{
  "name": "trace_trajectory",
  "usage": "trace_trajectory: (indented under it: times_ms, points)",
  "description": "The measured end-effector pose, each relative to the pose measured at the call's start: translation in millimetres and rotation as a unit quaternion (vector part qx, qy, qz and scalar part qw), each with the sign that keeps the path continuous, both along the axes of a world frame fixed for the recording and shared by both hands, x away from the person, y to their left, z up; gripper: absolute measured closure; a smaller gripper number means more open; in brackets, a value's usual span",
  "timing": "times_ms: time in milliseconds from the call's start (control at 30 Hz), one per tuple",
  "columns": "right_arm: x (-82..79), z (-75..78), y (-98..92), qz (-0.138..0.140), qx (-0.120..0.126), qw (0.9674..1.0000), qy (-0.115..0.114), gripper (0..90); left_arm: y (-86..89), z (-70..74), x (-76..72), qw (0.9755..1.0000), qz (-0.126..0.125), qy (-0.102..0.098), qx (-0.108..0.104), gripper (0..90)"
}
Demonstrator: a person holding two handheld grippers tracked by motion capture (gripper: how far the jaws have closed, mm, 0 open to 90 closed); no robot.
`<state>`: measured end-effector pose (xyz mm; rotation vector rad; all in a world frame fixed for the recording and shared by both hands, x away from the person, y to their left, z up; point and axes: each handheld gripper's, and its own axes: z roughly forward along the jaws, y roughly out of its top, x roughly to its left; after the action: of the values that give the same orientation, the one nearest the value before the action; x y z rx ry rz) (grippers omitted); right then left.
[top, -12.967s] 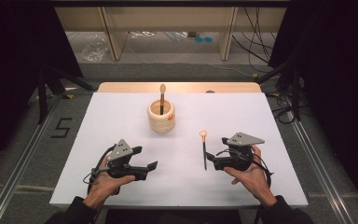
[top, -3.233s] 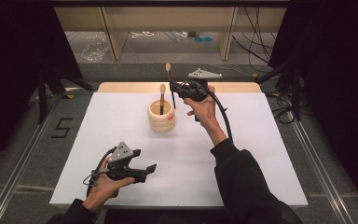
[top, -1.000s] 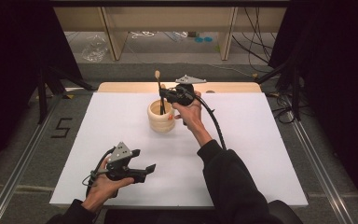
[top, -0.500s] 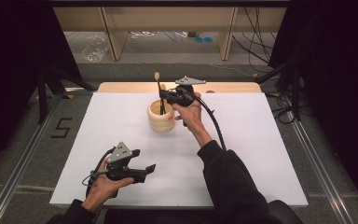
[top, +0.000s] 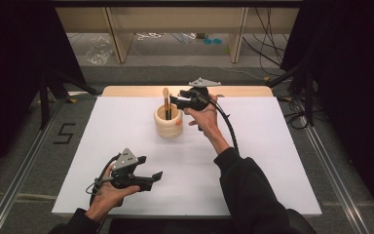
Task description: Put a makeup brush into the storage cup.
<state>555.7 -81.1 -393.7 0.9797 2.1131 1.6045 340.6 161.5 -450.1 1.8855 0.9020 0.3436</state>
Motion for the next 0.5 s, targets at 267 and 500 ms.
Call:
trace_trajectory:
  times_ms: [267,500]
  points:
    - [-9.3,0.8,-16.2,-0.007,-0.009,0.9999,0.007,36.6,0.5,0.2,1.3,0.9999,-0.006,-0.009,0.006,16.6]
    - [-21.4,6.3,-26.5,-0.007,-0.010,0.9999,0.002,34.1,0.0,0.1,0.1,1.0000,0.001,0.000,0.000,16.6]
